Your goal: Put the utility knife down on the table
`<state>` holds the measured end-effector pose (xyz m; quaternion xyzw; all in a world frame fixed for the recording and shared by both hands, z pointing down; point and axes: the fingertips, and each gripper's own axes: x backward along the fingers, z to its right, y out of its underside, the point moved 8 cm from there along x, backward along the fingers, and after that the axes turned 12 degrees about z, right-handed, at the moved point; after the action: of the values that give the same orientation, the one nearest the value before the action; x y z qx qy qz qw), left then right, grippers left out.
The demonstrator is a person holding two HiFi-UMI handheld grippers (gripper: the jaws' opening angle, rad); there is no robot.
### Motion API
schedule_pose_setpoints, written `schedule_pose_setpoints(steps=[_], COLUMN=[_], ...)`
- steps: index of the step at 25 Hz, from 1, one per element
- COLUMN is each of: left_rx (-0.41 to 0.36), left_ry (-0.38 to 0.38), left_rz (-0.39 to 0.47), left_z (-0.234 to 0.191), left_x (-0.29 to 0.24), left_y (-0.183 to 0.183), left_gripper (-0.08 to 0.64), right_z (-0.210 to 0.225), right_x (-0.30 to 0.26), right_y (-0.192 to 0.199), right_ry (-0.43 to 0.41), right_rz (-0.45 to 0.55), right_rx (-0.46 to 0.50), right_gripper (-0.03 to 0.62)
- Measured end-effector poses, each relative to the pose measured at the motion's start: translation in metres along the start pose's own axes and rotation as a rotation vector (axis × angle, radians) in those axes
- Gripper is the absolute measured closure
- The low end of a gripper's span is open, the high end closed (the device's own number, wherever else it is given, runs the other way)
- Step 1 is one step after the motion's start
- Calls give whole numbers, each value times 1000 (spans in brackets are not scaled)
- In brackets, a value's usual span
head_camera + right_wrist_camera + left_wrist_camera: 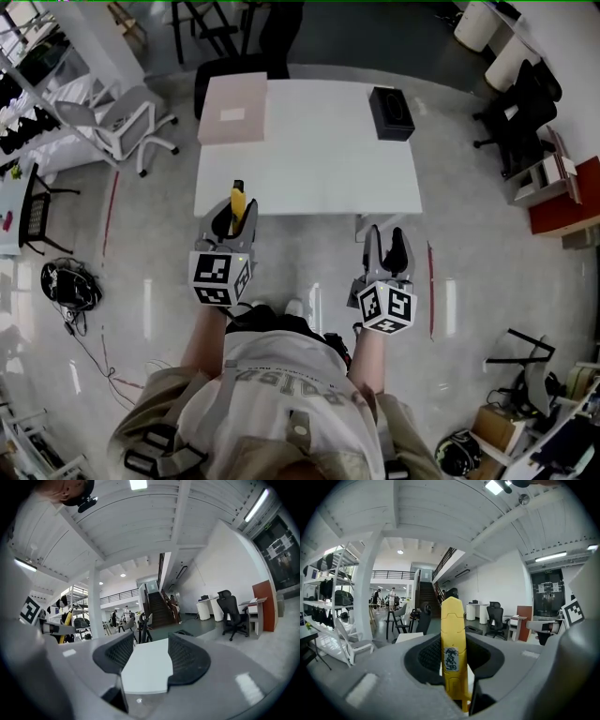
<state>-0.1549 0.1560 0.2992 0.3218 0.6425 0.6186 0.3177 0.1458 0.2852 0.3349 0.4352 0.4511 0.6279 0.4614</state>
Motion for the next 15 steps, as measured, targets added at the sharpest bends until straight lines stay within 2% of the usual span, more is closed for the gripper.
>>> schedule_pose_setpoints(steps=[8,15], left_rx=[12,27], left_ry=[16,111], left_rz=[-72,-118], left_z=[3,-2], left_x=[-24,-78], left_y=[26,44], left_gripper=[451,451], right_z=[13,19], right_x=[-9,-42], right_y=[29,40], right_ry=[9,18], right_rz=[-68,-97], right_rx=[-14,22], right_gripper=[362,362])
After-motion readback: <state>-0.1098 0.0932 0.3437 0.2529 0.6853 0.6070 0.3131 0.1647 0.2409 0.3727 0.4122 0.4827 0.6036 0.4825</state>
